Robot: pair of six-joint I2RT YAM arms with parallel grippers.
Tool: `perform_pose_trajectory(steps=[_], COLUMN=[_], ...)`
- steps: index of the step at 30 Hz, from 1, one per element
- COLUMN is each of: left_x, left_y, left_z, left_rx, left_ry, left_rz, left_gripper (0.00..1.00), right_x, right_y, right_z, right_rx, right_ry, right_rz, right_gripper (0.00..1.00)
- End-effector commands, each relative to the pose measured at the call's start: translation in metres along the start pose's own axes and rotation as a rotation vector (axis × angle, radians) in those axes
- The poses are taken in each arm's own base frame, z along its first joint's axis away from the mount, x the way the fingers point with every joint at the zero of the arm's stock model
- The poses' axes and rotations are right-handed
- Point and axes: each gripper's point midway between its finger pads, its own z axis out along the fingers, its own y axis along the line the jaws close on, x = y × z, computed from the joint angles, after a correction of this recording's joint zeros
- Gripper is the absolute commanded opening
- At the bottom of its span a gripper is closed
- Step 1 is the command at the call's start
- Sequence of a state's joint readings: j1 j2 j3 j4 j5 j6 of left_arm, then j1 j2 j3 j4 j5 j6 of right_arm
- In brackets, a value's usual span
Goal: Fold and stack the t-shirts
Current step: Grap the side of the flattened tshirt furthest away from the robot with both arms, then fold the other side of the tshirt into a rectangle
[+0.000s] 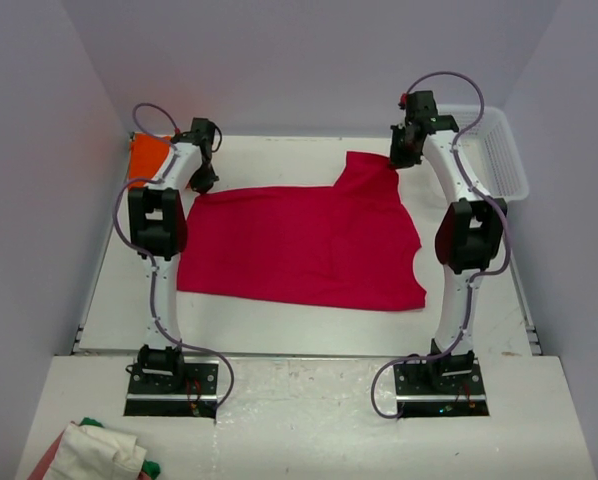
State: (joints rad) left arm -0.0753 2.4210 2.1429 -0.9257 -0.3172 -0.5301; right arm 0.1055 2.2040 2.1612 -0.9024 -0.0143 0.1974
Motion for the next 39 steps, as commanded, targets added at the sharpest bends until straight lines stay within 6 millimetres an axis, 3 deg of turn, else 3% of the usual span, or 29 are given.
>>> perform_pose_trajectory(steps=[1,2,3,4,5,6,8,10,11,12,18,27,39], left_x=[-0.017,-0.004,-0.007,-0.003,0.006,0.010,0.021,0.022,0.032,0.030,0.040,0.045,0.074], left_y=[-0.001,0.002,0.001,0.001,0.004,0.006,0.009,0.011,0.014,0.013,0.036,0.070,0.098], left_z=[-0.033,-0.031,-0.043,-0.045,-0.044,-0.049,-0.050,-0.060,-0.058,-0.069,-0.089,-0.116,-0.114], left_rx=[0.044,0.031,0.030,0.023,0.011,0.006,0.003,0.007,-0.008,0.008,-0.037,-0.119,-0.207], left_ry=[-0.067,-0.048,-0.075,-0.076,-0.058,-0.046,-0.019,-0.037,-0.024,-0.046,-0.064,-0.104,-0.074], left_rz=[-0.024,-0.021,-0.023,-0.019,-0.019,-0.024,-0.025,-0.022,-0.012,-0.008,-0.005,-0.009,0.005], left_gripper=[0.00,0.00,0.00,0.00,0.00,0.00,0.00,0.00,0.00,0.00,0.00,0.00,0.00], right_x=[-0.009,-0.013,-0.007,0.012,0.007,0.026,0.030,0.048,0.049,0.049,0.081,0.106,0.141], right_y=[0.006,0.007,0.008,0.005,0.007,0.004,0.003,0.000,0.000,0.000,0.003,0.003,0.003], right_z=[-0.033,-0.046,-0.049,-0.042,-0.056,-0.050,-0.064,-0.064,-0.067,-0.078,-0.098,-0.117,-0.137], right_rx=[-0.038,-0.046,-0.051,-0.043,-0.054,-0.046,-0.049,-0.040,-0.040,-0.047,-0.038,-0.032,-0.013], right_ry=[-0.060,-0.089,-0.082,-0.040,-0.087,-0.047,-0.074,-0.050,-0.062,-0.080,-0.054,-0.047,-0.036], right_rz=[0.005,0.012,0.014,0.023,0.025,0.037,0.044,0.047,0.048,0.050,0.040,0.032,0.016], right_gripper=[0.00,0.00,0.00,0.00,0.00,0.00,0.00,0.00,0.00,0.00,0.00,0.00,0.00])
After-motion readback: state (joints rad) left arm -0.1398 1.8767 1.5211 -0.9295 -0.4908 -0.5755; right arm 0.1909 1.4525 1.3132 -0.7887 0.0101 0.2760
